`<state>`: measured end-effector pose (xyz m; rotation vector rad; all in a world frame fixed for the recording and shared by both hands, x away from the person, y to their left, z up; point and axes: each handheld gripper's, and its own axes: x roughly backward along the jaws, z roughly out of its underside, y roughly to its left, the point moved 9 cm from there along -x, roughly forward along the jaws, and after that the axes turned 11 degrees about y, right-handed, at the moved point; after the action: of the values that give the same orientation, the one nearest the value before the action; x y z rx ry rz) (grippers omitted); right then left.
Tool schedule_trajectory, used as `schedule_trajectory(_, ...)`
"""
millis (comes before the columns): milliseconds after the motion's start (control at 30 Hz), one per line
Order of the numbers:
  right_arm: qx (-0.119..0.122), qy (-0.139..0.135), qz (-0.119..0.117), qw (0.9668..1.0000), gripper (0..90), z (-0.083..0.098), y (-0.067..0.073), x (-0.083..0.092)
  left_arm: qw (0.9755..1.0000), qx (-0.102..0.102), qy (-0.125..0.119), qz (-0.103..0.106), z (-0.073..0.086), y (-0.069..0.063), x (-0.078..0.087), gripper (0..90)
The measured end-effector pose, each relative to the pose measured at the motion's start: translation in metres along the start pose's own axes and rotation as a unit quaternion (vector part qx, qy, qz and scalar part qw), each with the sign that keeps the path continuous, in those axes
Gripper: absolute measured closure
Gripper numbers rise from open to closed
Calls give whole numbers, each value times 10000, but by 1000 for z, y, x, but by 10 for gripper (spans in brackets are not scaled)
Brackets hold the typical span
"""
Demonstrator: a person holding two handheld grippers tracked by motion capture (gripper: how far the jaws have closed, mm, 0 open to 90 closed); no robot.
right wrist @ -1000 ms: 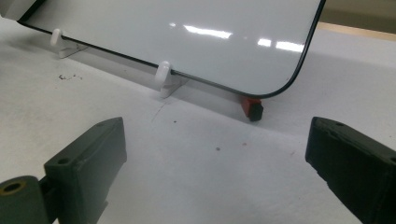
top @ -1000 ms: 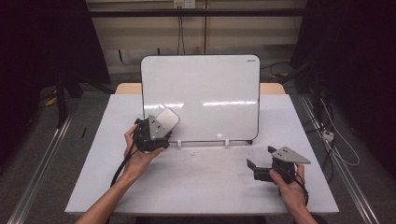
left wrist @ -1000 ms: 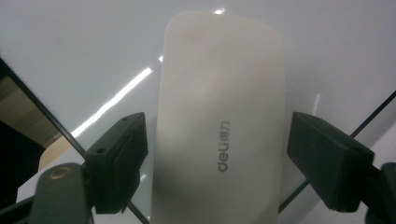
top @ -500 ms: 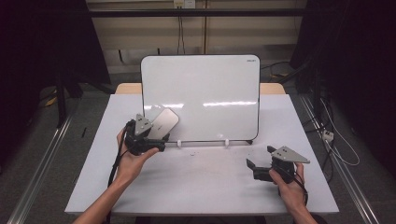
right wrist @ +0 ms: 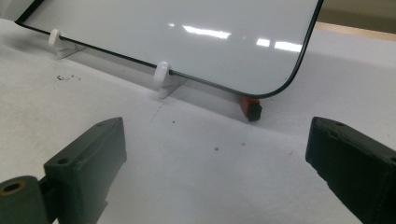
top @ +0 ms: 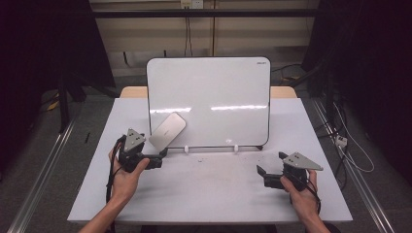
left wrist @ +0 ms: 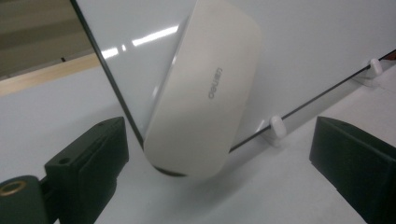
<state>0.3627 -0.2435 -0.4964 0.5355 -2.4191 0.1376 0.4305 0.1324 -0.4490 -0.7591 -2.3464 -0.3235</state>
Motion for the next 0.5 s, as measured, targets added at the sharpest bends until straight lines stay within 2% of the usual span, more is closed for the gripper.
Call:
schedule_trajectory(367,-24,28,27,10000,50,2,-3,-1,10000,-41,67,-28,25,-3,12,45)
schedule_trajectory(500,-30,14,32,10000,51,2,-4,0,9999,88,12,-85,34,-2,15,41)
